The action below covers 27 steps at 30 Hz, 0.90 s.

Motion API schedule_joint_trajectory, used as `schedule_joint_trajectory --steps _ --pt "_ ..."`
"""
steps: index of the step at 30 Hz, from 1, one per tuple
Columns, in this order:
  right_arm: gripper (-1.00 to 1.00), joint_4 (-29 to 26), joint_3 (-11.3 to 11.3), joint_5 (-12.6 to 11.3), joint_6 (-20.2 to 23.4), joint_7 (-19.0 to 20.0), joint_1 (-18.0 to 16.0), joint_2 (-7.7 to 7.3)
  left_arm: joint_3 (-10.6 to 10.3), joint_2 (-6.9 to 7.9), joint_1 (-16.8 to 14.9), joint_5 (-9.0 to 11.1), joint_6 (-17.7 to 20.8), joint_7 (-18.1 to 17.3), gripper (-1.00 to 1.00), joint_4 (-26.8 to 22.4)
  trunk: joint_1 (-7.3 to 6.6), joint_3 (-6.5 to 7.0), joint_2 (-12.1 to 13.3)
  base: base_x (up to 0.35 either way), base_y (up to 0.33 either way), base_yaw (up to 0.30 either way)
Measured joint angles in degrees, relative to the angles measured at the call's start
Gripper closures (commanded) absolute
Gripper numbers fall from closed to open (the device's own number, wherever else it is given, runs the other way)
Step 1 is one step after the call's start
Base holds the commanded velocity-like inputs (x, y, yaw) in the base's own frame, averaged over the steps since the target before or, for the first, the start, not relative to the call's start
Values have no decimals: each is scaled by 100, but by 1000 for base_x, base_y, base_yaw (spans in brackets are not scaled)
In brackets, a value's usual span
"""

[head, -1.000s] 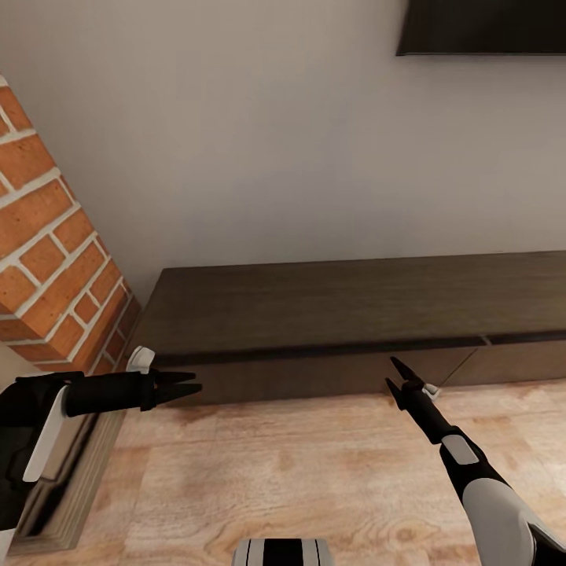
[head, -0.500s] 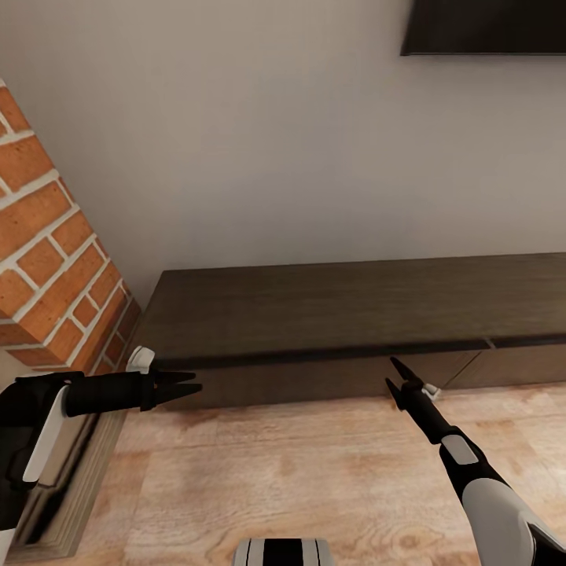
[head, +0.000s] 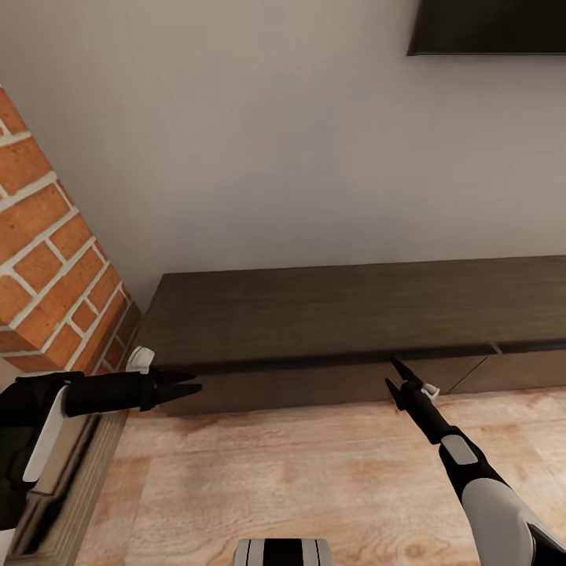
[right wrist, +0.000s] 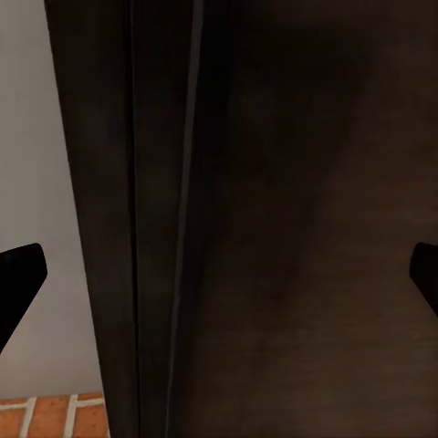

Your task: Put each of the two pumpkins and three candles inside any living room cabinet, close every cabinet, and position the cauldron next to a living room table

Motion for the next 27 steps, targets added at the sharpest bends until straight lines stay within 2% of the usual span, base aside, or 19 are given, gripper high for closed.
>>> schedule_joint_trajectory --steps 27 --pt "-100 0 0 7 -9 0 0 3 0 0 5 0 -1 -24 -100 -9 0 0 0 22 13 0"
